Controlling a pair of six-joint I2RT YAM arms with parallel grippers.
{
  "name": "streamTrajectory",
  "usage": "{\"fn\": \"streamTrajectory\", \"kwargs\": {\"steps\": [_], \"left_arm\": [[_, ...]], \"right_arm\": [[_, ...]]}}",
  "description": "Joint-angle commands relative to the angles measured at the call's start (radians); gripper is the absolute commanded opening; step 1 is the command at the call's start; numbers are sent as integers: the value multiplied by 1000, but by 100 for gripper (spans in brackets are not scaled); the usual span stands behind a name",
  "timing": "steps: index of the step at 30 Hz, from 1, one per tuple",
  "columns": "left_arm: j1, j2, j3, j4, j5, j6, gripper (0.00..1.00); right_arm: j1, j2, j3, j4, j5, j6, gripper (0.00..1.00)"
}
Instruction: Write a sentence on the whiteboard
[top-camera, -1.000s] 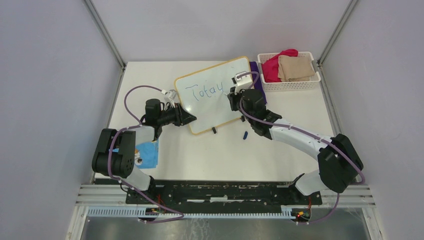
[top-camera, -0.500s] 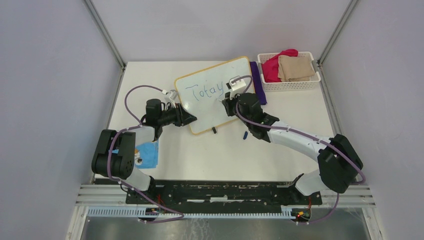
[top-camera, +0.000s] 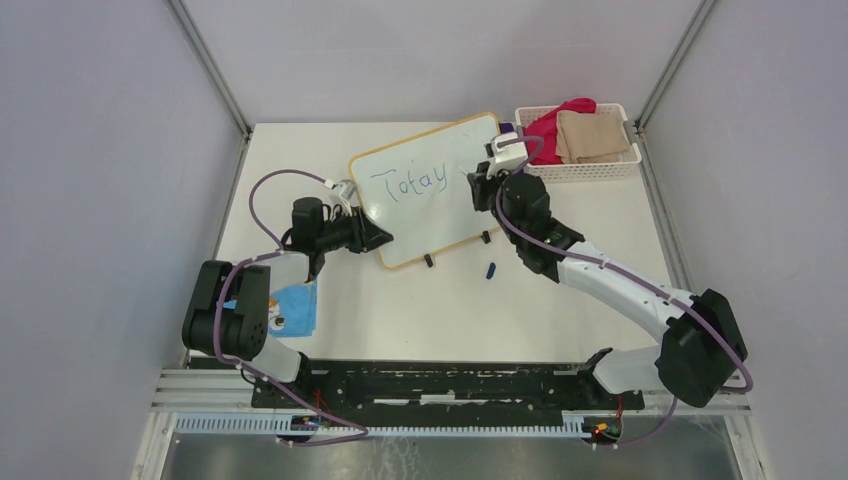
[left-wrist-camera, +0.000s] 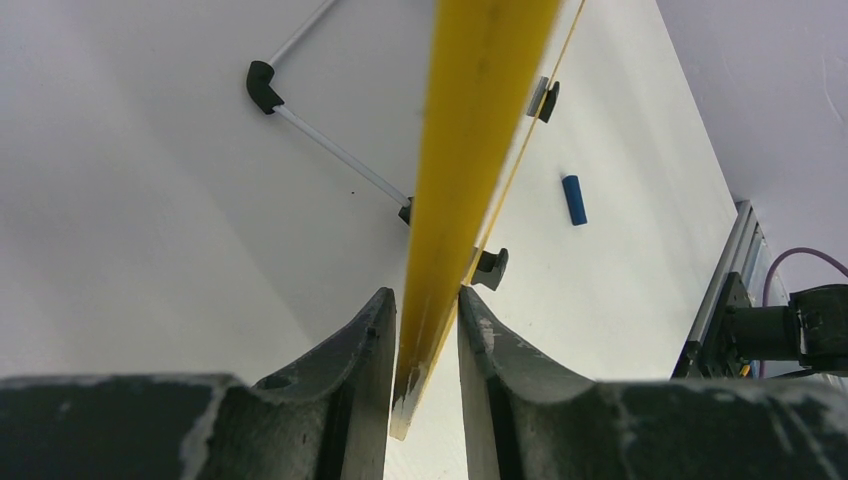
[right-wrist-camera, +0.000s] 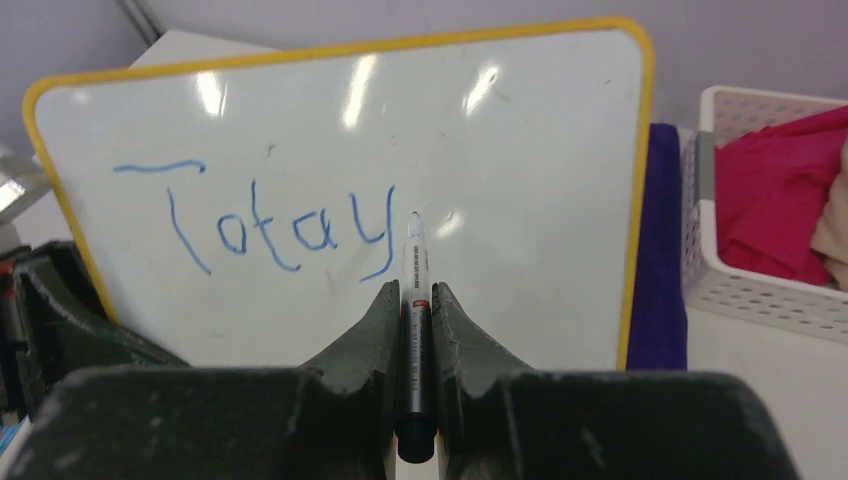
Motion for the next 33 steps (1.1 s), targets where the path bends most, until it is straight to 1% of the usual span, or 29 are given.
{"fn": "streamTrajectory", "kwargs": {"steps": [1, 6, 11, 33], "left_arm": [[-6, -22, 37, 2, -21, 62, 35], [-6, -20, 37, 0, -23, 64, 35], [-6, -22, 38, -4, -25, 67, 35], [-7, -26, 42, -13, -27, 73, 35]], "right_arm": [[-45, 11, 109, 43, 27, 6, 0], [-63, 74, 195, 27, -15, 5, 0], [-62, 117, 233, 19, -44, 8, 0], [-70, 197, 260, 8, -38, 3, 0]]}}
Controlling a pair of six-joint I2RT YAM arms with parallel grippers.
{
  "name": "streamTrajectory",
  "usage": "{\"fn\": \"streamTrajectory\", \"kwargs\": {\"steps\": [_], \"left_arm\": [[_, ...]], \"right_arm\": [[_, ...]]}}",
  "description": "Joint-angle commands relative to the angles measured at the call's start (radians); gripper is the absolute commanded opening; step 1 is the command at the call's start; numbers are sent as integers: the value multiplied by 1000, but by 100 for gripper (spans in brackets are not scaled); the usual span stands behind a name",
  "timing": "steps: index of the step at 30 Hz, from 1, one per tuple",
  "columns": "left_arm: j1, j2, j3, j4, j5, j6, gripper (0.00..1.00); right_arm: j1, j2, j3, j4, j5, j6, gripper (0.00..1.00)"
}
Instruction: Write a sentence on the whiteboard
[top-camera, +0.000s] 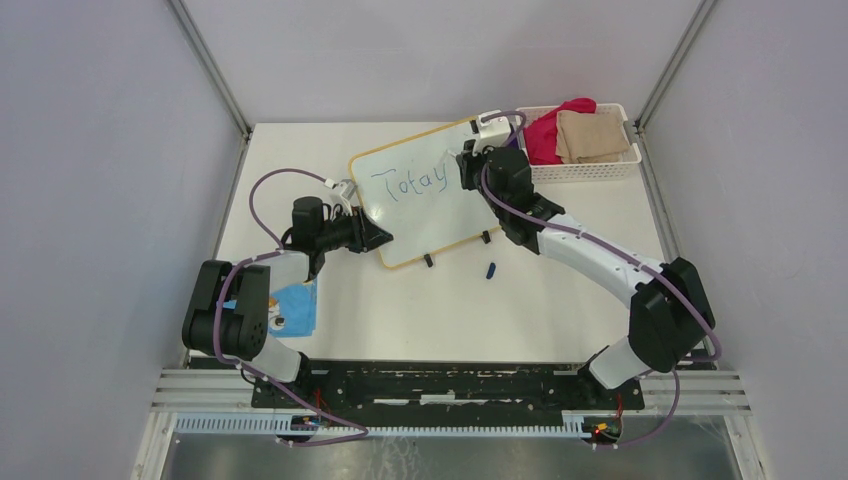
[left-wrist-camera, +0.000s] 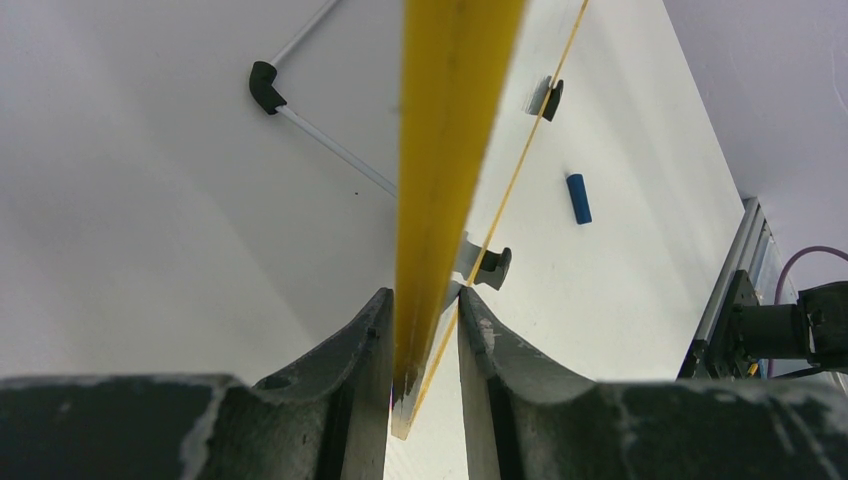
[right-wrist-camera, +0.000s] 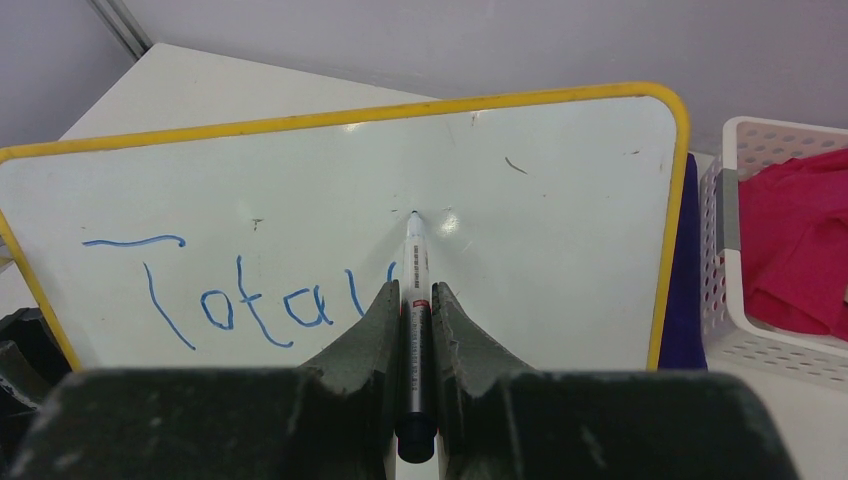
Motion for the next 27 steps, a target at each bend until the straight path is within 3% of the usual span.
{"fn": "streamTrajectory", "kwargs": {"steps": [1, 27], "left_arm": [[-6, -25, 32, 4, -24, 54, 35], [-6, -26, 34, 4, -28, 54, 35]], "right_arm": [[-5, 7, 44, 26, -5, 3, 0], [-9, -122, -105, 59, 21, 32, 0]]}}
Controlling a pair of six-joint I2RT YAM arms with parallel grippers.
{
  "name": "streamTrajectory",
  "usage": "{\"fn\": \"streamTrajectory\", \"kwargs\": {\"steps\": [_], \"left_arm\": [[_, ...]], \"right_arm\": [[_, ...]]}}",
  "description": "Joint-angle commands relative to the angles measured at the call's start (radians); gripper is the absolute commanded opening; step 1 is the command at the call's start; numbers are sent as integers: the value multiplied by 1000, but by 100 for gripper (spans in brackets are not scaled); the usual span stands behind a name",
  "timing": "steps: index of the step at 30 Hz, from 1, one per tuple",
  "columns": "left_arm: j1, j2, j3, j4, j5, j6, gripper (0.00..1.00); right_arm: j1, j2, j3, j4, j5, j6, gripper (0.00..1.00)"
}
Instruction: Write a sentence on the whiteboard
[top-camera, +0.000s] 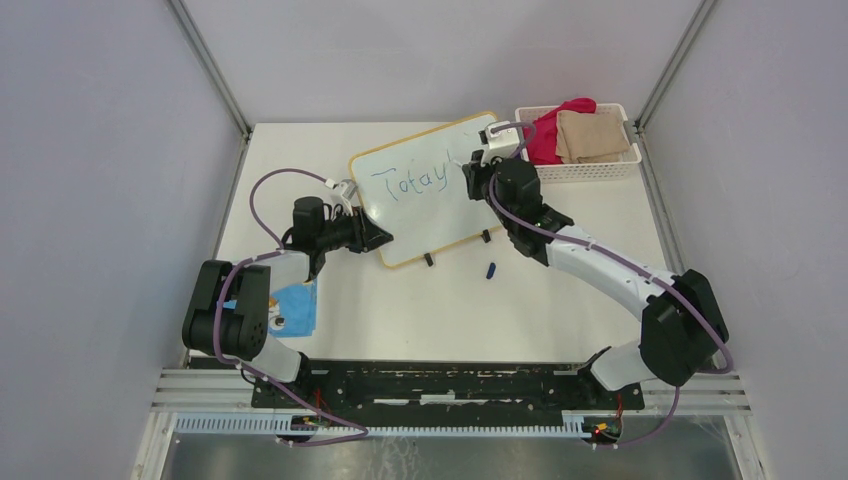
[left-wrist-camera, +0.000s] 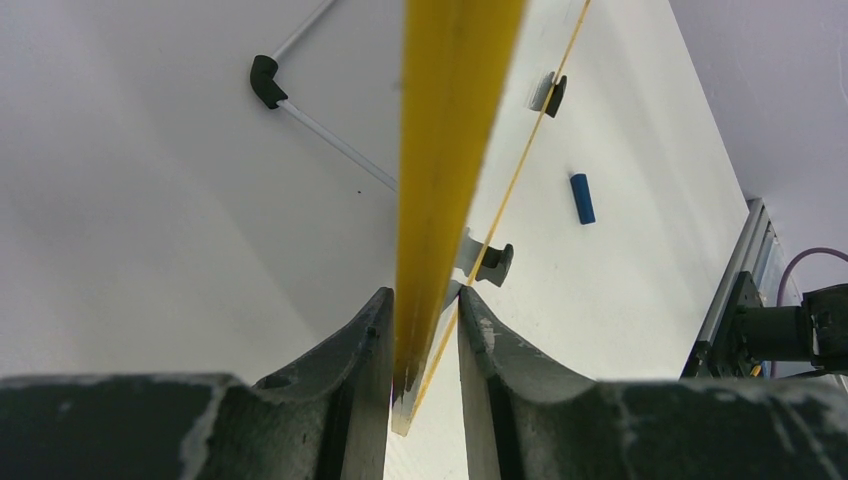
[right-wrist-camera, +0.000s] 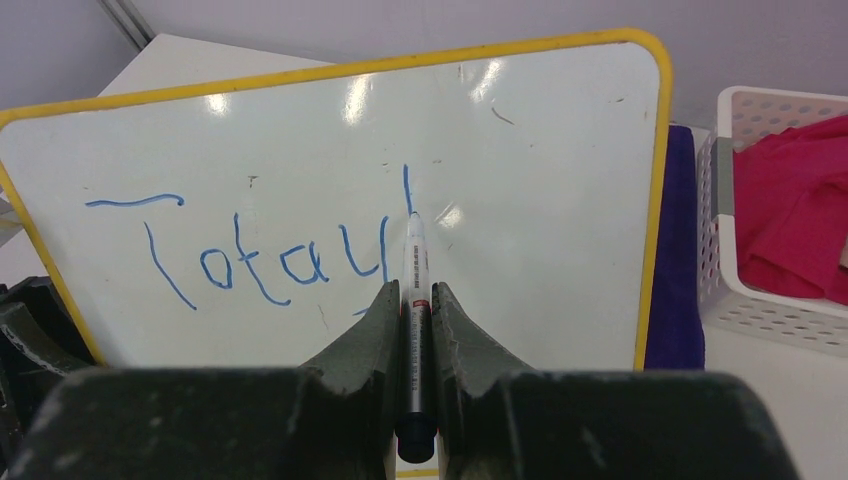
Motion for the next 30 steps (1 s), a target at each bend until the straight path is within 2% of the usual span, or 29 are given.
{"fn": "streamTrajectory", "kwargs": {"steps": [1, 30], "left_arm": [[-5, -26, 32, 9, -18, 54, 35], [-11, -26, 36, -8, -24, 68, 35]], "right_arm": [[-10, -57, -4, 40, 34, 7, 0], [-53, 41, 83, 7, 10, 19, 0]]}}
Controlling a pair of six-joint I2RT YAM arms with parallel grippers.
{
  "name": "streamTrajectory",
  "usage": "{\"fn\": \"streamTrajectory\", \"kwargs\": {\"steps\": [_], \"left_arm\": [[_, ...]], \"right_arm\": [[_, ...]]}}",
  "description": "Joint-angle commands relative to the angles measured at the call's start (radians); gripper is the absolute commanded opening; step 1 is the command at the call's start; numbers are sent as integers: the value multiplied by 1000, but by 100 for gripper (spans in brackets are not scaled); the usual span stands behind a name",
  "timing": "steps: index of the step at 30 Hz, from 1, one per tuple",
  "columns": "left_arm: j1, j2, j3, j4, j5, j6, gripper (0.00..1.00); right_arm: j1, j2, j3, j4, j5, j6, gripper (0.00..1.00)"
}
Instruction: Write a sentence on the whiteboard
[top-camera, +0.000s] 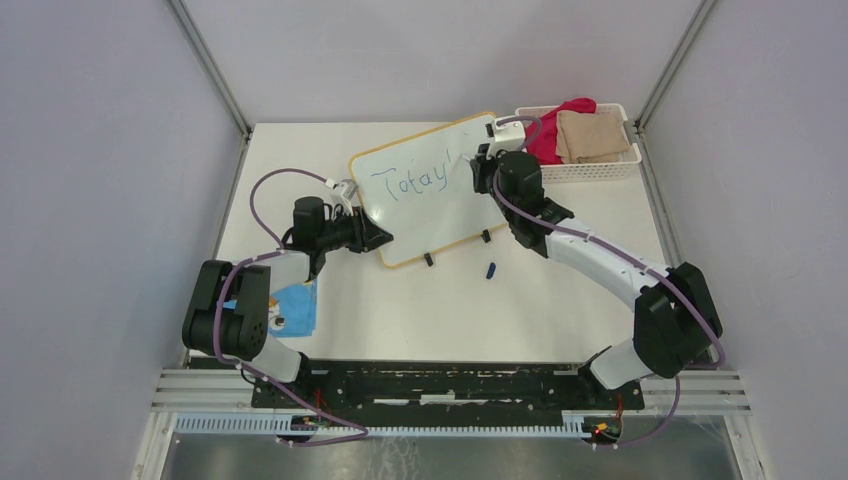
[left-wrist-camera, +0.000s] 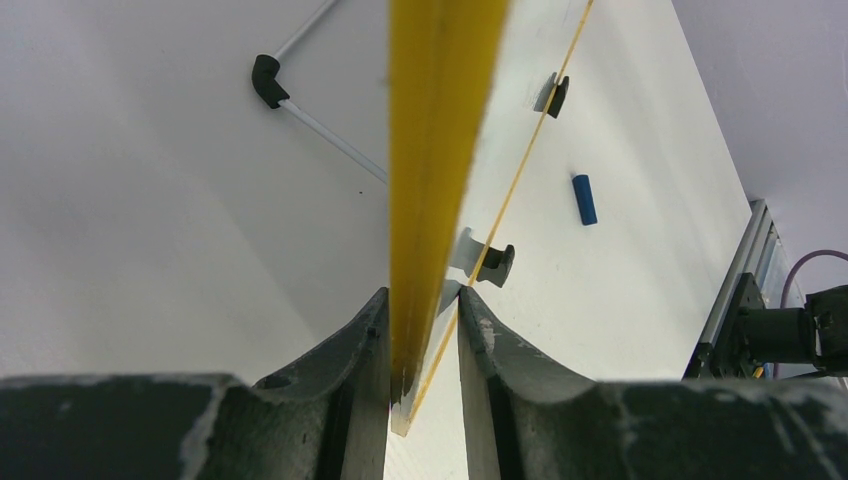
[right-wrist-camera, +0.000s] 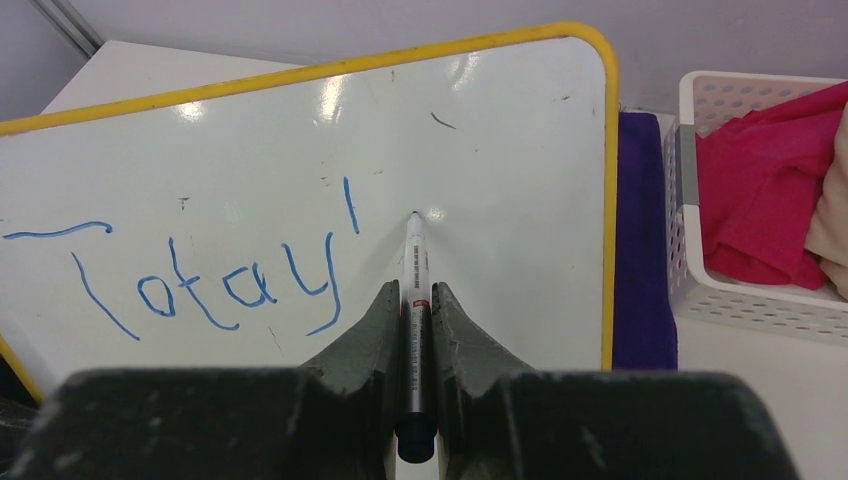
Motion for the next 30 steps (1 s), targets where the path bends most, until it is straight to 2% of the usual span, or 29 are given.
{"fn": "streamTrajectory", "kwargs": {"steps": [1, 19, 30], "left_arm": [[-7, -27, 35, -7, -17, 66, 35], [-9, -27, 36, -9, -19, 68, 35], [-12, -28, 36, -11, -21, 70, 35]], "right_arm": [[-4, 14, 60, 15, -9, 4, 0], [0, 15, 16, 11, -100, 20, 0], [-3, -28, -64, 3, -10, 30, 0]]}}
